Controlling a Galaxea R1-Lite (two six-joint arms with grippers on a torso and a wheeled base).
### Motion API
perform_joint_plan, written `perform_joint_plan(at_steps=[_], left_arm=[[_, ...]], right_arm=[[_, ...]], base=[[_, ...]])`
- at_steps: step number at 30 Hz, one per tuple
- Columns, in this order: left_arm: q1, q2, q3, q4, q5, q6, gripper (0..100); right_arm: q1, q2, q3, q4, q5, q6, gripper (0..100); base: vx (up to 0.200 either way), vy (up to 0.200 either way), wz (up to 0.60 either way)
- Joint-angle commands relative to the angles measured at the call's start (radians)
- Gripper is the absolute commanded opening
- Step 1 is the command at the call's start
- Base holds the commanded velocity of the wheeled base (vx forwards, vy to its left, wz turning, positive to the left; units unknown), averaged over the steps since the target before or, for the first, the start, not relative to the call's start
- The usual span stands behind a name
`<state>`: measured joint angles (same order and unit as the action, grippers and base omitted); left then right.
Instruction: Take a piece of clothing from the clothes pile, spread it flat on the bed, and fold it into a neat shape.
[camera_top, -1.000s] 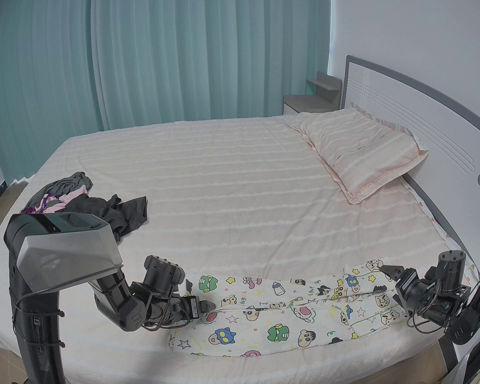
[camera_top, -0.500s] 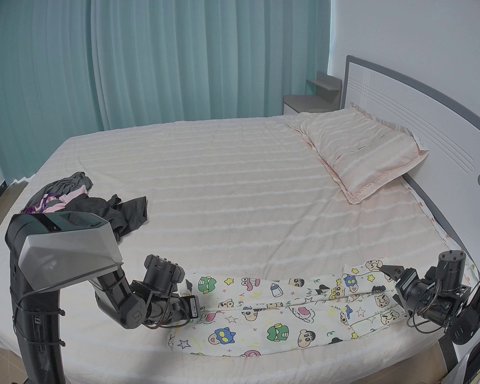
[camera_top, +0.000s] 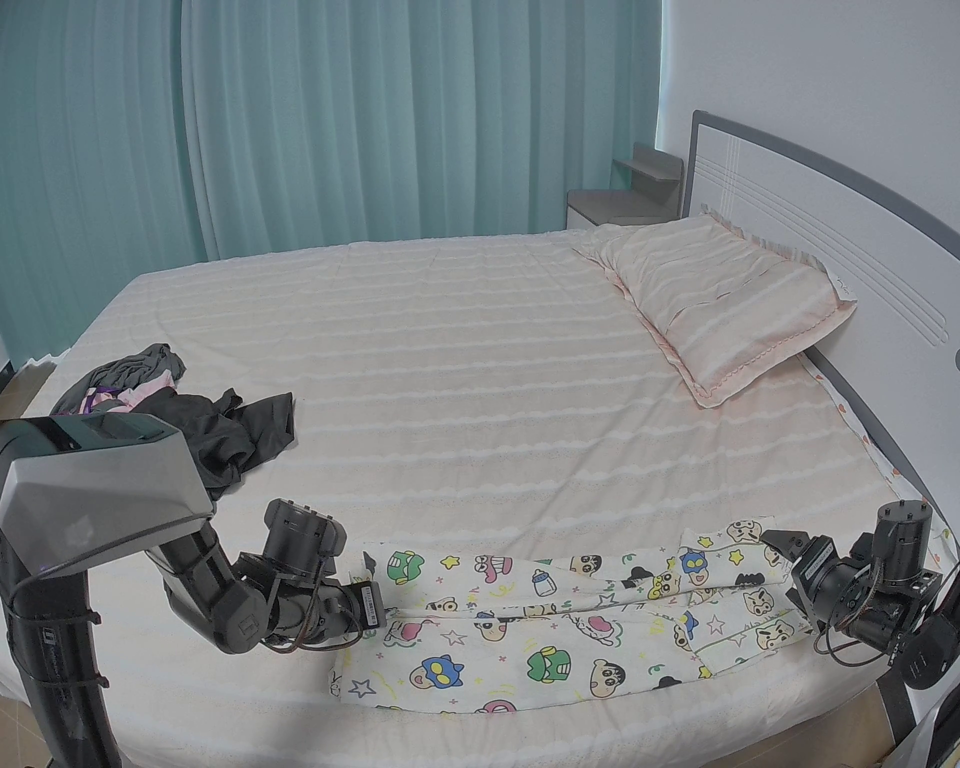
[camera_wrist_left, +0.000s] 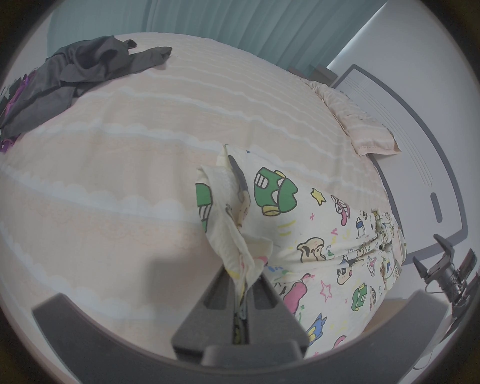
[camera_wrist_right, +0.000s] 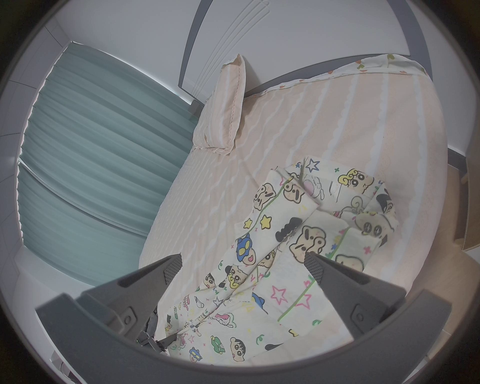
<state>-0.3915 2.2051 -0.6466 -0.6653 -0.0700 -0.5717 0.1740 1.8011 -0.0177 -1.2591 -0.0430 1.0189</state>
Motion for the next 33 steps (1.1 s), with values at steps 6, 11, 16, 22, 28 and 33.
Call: perform_joint_plan(at_steps=[6, 11, 16, 22, 28, 33], left_arm=[[0.118, -0.091, 0.073, -0.003, -0.025, 0.003, 0], [0.180, -0.157, 0.116, -0.002, -0.067, 0.003, 0], [0.278, -0.219, 0.153, -0.002, -0.109, 0.003, 0], [0.424, -0.294, 0.197, 0.000, -0.186, 0.009, 0], [0.652, -0.375, 0.203, 0.029, -0.309, 0.009, 0], [0.781, -0.439, 0.182, 0.067, -0.379, 0.009, 0]], right_arm=[[0.001, 0.000, 0.018, 0.000, 0.000, 0.000, 100], [0.001, 0.001, 0.018, 0.000, 0.000, 0.000, 100], [0.001, 0.000, 0.018, 0.000, 0.000, 0.000, 100], [-0.001, 0.000, 0.018, 0.000, 0.000, 0.001, 100], [-0.001, 0.000, 0.018, 0.000, 0.000, 0.001, 100], [-0.001, 0.000, 0.018, 0.000, 0.000, 0.001, 100]], base=[[0.000, 0.000, 0.00], [0.000, 0.000, 0.00], [0.000, 0.000, 0.00], [0.000, 0.000, 0.00], [0.000, 0.000, 0.00], [0.000, 0.000, 0.00]])
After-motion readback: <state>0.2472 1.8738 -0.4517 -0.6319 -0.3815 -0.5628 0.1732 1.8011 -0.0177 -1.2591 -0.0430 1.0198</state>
